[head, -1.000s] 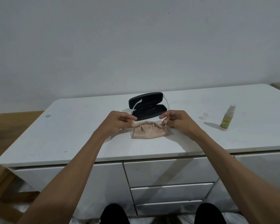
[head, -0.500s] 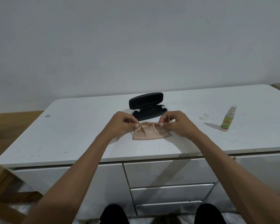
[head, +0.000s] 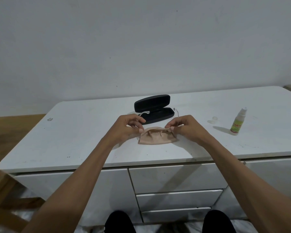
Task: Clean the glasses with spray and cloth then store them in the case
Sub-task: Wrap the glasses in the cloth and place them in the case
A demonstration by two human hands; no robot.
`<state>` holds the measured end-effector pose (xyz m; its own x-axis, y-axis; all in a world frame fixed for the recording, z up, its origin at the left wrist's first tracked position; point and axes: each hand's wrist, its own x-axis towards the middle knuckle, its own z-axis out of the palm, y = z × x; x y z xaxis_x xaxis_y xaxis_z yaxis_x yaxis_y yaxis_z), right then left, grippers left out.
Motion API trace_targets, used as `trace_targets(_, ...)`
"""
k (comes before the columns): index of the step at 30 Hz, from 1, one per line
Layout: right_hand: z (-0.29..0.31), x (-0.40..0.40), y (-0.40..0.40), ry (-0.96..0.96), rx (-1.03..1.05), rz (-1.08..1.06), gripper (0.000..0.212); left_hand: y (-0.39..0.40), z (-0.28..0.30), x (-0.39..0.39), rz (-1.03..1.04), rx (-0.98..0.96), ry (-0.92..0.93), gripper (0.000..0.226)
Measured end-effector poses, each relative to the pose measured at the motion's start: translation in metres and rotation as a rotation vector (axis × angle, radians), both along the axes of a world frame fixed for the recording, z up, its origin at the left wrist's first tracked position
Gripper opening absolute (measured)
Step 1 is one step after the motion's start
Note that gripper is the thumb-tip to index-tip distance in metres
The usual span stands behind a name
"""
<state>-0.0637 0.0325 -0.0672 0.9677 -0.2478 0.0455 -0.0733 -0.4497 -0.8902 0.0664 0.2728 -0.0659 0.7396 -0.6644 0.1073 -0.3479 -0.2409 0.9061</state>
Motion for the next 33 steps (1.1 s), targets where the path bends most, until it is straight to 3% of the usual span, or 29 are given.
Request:
trace_targets(4, 0.008, -0.004, 0.005, 0.055, 0.036, 0.035, 0.026, 0.004, 0.006, 0.0, -0.025, 0.083, -0.007, 0.022)
trace_targets(7, 0.009, -0.005, 0.006, 0.027, 0.042, 0.054, 0.017, 0.003, 0.007, -0.002, -0.034, 0.098, -0.011, 0.016)
trace_targets(13, 0.003, -0.009, 0.001, -0.1, 0.076, -0.011, 0.028, 0.01, 0.01, -0.003, -0.028, -0.024, 0.037, 0.023)
trace_targets(20, -0.004, -0.017, -0.003, -0.322, 0.054, -0.087, 0.013, 0.017, 0.004, -0.006, 0.083, -0.182, 0.019, 0.012)
trace_targets(25, -0.003, -0.02, -0.004, -0.311, 0.018, -0.153, 0.012, 0.012, 0.002, -0.01, 0.133, -0.212, -0.053, 0.015)
trace_targets(33, -0.001, -0.018, -0.007, -0.286, 0.024, -0.171, 0.011, -0.005, 0.0, -0.012, 0.068, 0.015, -0.306, 0.022)
